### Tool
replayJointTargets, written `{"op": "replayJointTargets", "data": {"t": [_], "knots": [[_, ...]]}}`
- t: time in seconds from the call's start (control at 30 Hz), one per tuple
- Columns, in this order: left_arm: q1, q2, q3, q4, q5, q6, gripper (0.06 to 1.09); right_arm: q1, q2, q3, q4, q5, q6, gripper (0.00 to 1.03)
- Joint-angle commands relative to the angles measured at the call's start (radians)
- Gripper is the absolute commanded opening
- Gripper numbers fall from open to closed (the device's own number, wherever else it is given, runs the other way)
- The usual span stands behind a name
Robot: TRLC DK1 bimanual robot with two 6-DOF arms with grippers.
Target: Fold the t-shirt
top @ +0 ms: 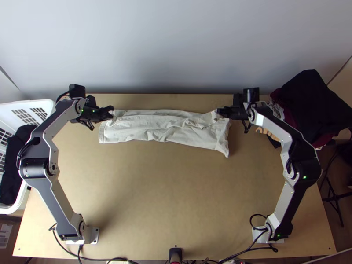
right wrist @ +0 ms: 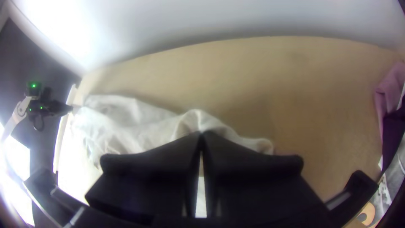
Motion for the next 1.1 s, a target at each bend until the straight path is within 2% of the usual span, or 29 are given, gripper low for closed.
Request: {"op": "replayJointTargets", "data": {"t": [0.0,0.03,0.07,0.1,0.13,0.3,0.43,0.63,0.83,1.07], "knots": [[0.033,0.004,0.018,-0.079,-0.001,0.052,0.88,-0.036,-0.044,-0.112,0.017,0.0,-0.103,0.29],[0.039,0.004,0.018,-0.093,-0.001,0.06,0.98,-0.051,-0.07,-0.139,0.017,0.0,-0.103,0.53],[0.045,0.004,0.016,-0.103,-0.001,0.068,1.0,-0.063,-0.099,-0.162,0.017,0.0,-0.099,0.77],[0.051,0.004,0.018,-0.114,-0.001,0.074,1.0,-0.079,-0.123,-0.182,0.017,-0.001,-0.091,0.93],[0.056,0.004,0.016,-0.117,-0.001,0.075,1.0,-0.088,-0.151,-0.199,0.01,-0.001,-0.091,0.99],[0.081,-0.009,0.03,-0.125,0.002,0.066,1.02,-0.142,-0.37,-0.283,0.006,-0.001,-0.093,0.99],[0.105,-0.034,0.044,-0.137,0.025,0.068,1.02,-0.183,-0.541,-0.268,-0.013,-0.001,-0.064,0.99],[0.123,-0.028,-0.002,-0.134,0.06,0.118,1.02,-0.188,-0.706,-0.205,-0.168,-0.001,-0.037,0.99],[0.117,-0.011,-0.065,-0.08,0.085,0.163,1.02,-0.163,-0.749,-0.201,-0.245,-0.001,-0.007,0.99],[0.119,0.083,-0.038,-0.064,0.178,0.103,1.02,-0.106,-0.778,-0.188,-0.248,0.005,0.067,0.99]]}}
